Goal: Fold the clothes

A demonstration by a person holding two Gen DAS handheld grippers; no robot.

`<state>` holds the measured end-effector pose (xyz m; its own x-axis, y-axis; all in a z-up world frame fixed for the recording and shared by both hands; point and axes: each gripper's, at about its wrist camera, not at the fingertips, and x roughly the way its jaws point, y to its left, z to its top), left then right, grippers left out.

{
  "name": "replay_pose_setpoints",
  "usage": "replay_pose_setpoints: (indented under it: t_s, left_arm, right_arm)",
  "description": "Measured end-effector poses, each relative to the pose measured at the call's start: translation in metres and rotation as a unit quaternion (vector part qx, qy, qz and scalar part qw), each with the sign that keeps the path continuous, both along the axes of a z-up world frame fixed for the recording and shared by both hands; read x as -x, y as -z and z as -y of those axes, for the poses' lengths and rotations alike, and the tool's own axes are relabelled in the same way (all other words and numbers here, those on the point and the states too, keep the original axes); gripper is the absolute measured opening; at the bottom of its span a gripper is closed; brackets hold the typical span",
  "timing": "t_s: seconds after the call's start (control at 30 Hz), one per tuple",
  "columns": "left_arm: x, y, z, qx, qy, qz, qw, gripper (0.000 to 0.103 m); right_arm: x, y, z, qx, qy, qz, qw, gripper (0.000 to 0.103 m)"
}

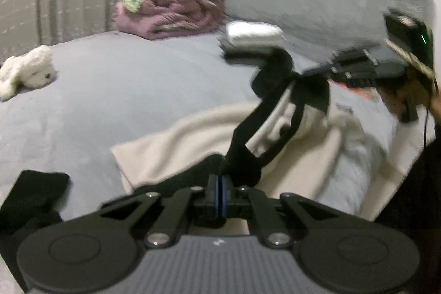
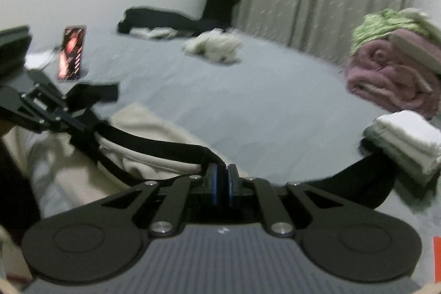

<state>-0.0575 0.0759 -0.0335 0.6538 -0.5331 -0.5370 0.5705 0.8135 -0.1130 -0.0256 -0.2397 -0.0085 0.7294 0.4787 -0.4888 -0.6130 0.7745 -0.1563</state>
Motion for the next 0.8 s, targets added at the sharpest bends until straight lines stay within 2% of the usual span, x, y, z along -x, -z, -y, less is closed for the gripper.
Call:
replay_pose_setpoints:
  t_s: [0.07, 0.37, 0.57, 0.8]
  left_arm:
    - [-0.011, -0.006, -0.002, 0.010, -0.019, 0.003, 0.9998, 0.002]
    - [-0.068, -0.030, 0.006, -0.002, -0.105, 0.034, 0.9939, 0.002]
    - [-0.121, -0.037, 0.020, -0.039, -0.144, 0.050, 0.9875, 0.002]
    - [-0.179, -0.028, 0.030, -0.071, -0.185, 0.064, 0.9780, 0.002]
  right_arm:
    - [-0.005, -0.003, -0.004, -0.009, 0.014, 0.014, 1.000, 0.008]
    - [-0.042, -0.011, -0.026, -0.032, 0.095, 0.065, 0.993, 0.008]
    - [-0.084, -0.006, -0.048, -0.008, 0.147, 0.100, 0.984, 0.007]
    - [-0.141, 0.013, -0.065, 0.023, 0.188, 0.130, 0.973, 0.007]
